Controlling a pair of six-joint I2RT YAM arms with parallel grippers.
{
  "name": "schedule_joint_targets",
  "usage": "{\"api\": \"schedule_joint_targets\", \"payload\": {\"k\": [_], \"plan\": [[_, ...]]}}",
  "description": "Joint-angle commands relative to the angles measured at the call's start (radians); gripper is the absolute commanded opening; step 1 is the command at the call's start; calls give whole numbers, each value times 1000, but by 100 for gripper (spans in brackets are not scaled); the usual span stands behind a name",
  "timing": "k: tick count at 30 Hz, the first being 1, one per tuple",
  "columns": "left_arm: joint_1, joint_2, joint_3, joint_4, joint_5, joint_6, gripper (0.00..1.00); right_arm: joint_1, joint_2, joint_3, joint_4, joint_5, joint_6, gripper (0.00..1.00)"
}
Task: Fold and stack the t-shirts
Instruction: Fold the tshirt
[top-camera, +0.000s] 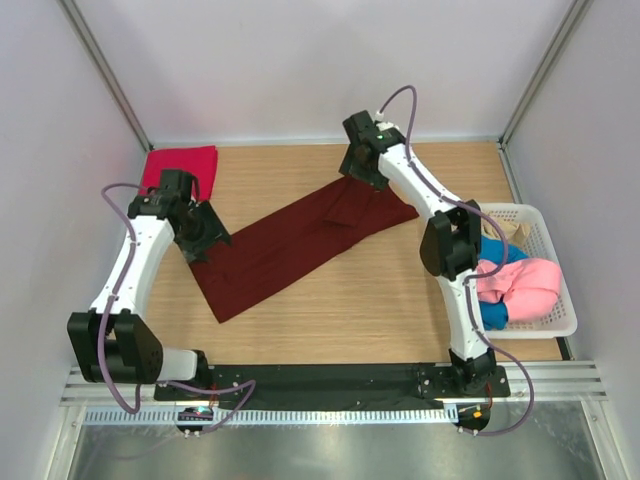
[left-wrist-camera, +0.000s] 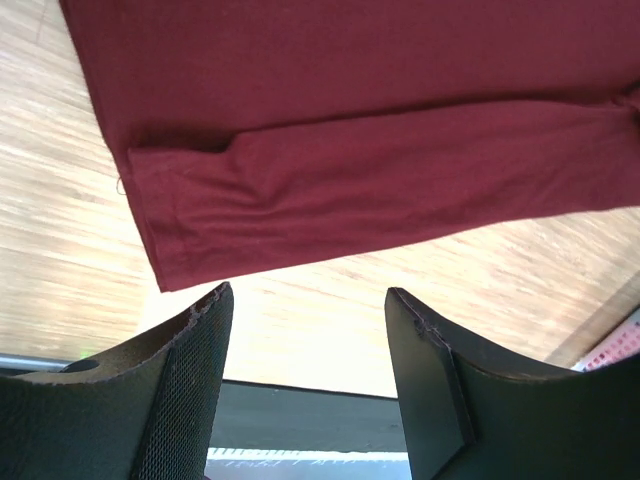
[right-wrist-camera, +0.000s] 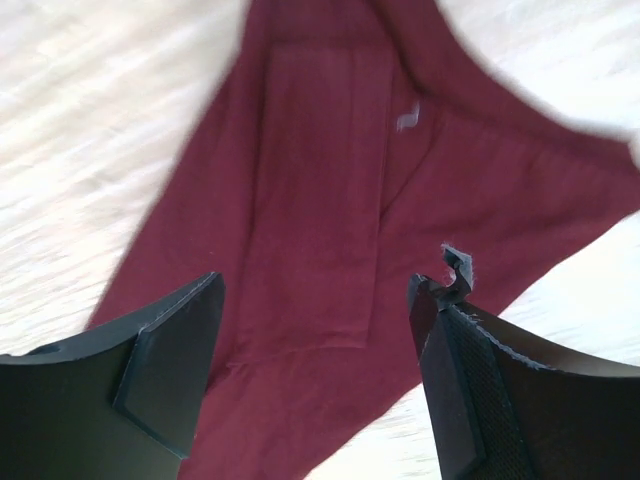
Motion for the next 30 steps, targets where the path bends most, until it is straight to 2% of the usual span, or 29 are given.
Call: {"api": "schedule_joint_targets", "payload": {"k": [1,8,13,18,20,22,23,24,25,27,30], "plan": [[-19,-41,14,28,37,47,63,22,47,-34,-39,72,174,81],[-39,-87,-12,60,6,82,63,36,187,-13,-5,135,222,80],[-39,-93,9,71,5,92,63,31,259,-2,30,166,156,81],[-56,-18,52,75,11,151,64,-27,353,74,66,175,-113,81],[-68,17,82,63,-1,175,65,-65,382,151,101,166,-274,81],[-96,83,107,46,-21,201,66,-86,412,238,144,137,-363,83],[-110,105,131,35,-47,210,70,-98,417,261,157,117,-402,84],[-125,156,150,28,-67,217,83,-99,413,283,168,97,-431,87],[-148,183,164,20,-85,224,87,-102,406,312,181,41,-422,89],[-208,233,208,20,-127,254,88,-107,370,334,184,-30,-366,94],[-284,335,277,26,-185,325,89,-101,302,349,145,-55,-317,96]]}}
